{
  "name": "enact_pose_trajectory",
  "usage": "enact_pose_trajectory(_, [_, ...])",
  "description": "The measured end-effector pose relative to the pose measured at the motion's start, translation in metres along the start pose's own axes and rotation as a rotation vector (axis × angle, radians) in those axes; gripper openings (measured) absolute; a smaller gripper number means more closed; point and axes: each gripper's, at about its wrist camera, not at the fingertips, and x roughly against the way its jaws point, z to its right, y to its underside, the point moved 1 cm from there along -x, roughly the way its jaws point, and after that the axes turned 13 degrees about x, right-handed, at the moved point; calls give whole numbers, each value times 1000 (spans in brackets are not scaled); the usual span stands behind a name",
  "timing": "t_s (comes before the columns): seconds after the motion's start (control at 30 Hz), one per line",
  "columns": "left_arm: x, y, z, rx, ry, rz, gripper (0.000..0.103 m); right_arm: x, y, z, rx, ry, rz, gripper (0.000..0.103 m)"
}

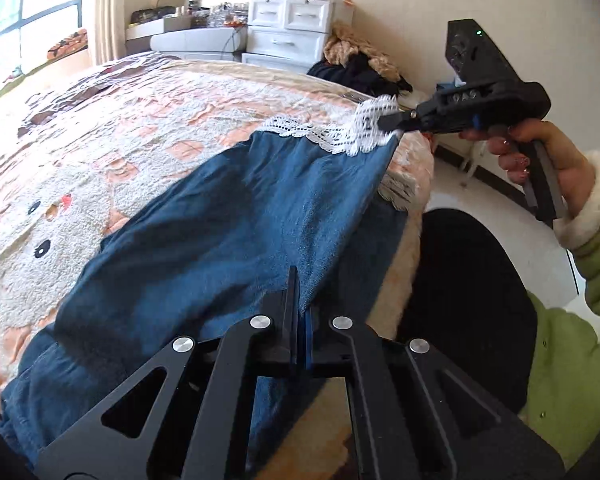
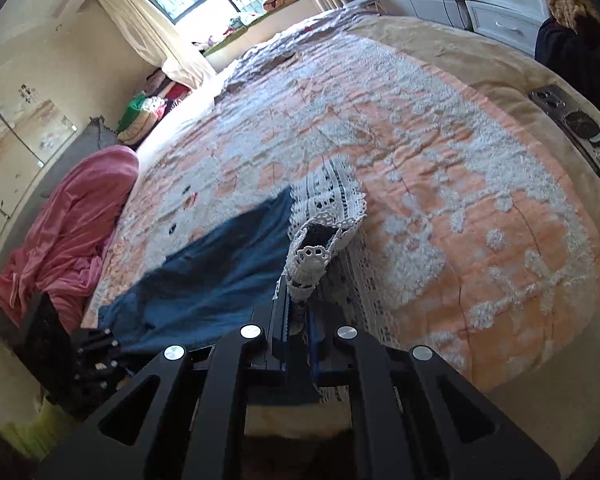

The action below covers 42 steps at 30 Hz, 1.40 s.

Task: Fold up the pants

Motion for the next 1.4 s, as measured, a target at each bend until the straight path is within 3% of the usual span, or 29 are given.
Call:
enact_pose_trajectory(0.17, [-21,18,5,-14,-19,-61,1,-15,30,-3,68,126,-91,7])
enact_pose_trajectory(0.37, [-33,23,-2,22,-20,-73,2,-19,53,9,22,106,-124,7])
enact_pose_trajectory(0.43, [-34,25,-4,23,-21,-75,2,-22,58,14,-13,86,-130,10])
enact_pose_trajectory(0.53, [-32,23,-4,28,-23,-80,4,-11,58,10,35,92,-151,20])
enact_pose_trajectory(0.6, [-28,23,-1,19,-21,-87,17,4,55,7,62,143,-142,41])
enact_pose_trajectory(0.67, [-22,25,5,3,-15,-88,35,17,49,1,122,224,-117,42])
enact_pose_trajectory(0.7, [-18,25,8,-4,-8,-85,36,24,45,-3,152,263,-96,42])
enact_pose_trajectory(0.8, [1,23,14,-6,-18,-17,36,30,34,-19,221,209,-11,42])
enact_pose_trajectory(0.9, [12,10,16,26,-27,48,37,7,29,-33,280,158,-45,41])
enact_pose_trajectory(1.07, [-25,-1,-12,150,-128,-21,37,-46,36,-31,250,135,-199,42])
enact_pose_trajectory(1.13, [-44,5,-26,193,-171,-76,37,-50,42,-33,268,147,-186,44])
enact_pose_trajectory(1.23, [-46,7,-32,212,-143,-88,37,-39,39,-29,241,91,-154,47])
enact_pose_trajectory(1.33, [-22,-15,-42,268,-54,-53,49,-10,29,-12,172,49,-44,47])
enact_pose_trajectory(1.4, [-7,-37,-52,259,-90,-4,67,1,17,6,121,60,-7,48])
